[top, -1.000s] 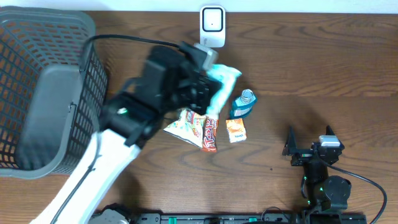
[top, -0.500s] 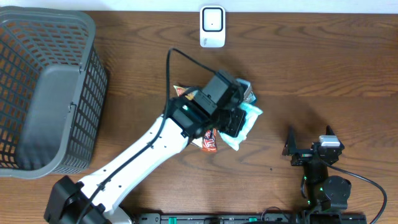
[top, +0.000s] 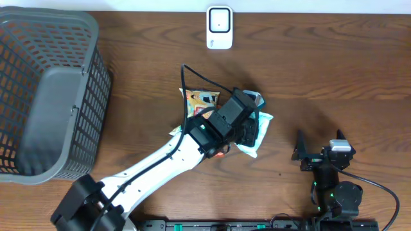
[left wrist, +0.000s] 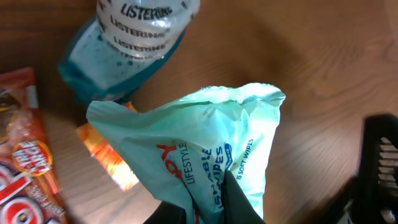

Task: Scan the item barcode

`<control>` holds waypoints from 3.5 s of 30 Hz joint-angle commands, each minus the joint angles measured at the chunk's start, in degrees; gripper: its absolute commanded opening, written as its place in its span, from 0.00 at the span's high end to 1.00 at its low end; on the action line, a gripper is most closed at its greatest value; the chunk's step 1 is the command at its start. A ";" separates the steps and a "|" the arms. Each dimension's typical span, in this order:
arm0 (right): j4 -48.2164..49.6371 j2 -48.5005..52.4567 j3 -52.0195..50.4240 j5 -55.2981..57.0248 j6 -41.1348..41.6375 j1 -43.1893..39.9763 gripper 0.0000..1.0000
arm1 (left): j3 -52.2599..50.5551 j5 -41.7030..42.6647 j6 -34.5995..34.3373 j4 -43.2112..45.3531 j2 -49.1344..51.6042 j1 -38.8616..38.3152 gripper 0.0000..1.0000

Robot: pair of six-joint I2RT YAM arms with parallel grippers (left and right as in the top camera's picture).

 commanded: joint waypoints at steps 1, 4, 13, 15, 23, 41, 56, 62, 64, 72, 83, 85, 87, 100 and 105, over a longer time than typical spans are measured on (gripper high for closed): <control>-0.22 -0.20 -0.07 0.07 0.61 0.28 0.01 | -1.07 -0.96 -5.51 2.23 2.95 0.02 0.93; -0.22 -0.20 -0.07 0.07 0.61 0.28 0.01 | -1.07 0.04 -7.96 4.98 6.08 -0.20 0.93; -0.22 -0.20 -0.07 0.07 0.61 0.28 0.01 | -1.07 0.46 -9.49 13.94 12.98 -3.23 0.93; -0.22 -0.20 -0.07 0.07 0.61 0.28 0.01 | -1.07 -0.11 -9.51 15.32 13.62 -3.41 0.93; -0.22 -0.20 -0.07 0.07 0.61 0.31 0.01 | -1.07 -3.76 -9.51 16.22 13.84 -3.39 0.93; -0.22 -0.20 -0.07 0.07 0.61 0.28 0.01 | -1.07 -16.22 -9.75 16.65 15.50 -3.37 0.87; -0.22 -0.20 -0.07 0.07 0.61 0.28 0.01 | -0.90 -12.50 -13.57 24.11 20.41 -3.45 0.12; -0.22 -0.20 -0.07 0.07 0.61 0.28 0.01 | 0.55 -12.17 -6.12 24.63 16.33 -3.45 0.03; -0.22 -0.20 -0.07 0.07 0.61 0.28 0.01 | 0.63 -13.35 -1.79 24.46 13.77 -3.28 0.03; -0.22 -0.20 -0.07 0.07 0.61 0.28 0.01 | 0.63 -21.55 1.77 17.20 3.17 2.89 0.03; -0.22 -0.20 -0.07 0.07 0.61 0.28 0.01 | 5.14 -21.38 20.28 12.70 -10.80 12.96 0.03; -0.22 -0.20 -0.07 0.07 0.61 0.28 0.01 | 7.96 -21.42 24.59 12.70 -13.35 13.92 0.03; -0.22 -0.20 -0.07 0.07 0.61 0.28 0.01 | 11.23 -21.70 28.15 12.70 -15.37 15.06 0.02; -0.22 -0.20 -0.07 0.07 0.61 0.28 0.01 | 34.56 -40.81 55.36 -1.11 -18.14 20.94 0.02; -0.22 -0.20 -0.07 0.07 0.61 0.28 0.01 | 34.99 -45.16 58.14 -10.03 -19.45 21.09 0.02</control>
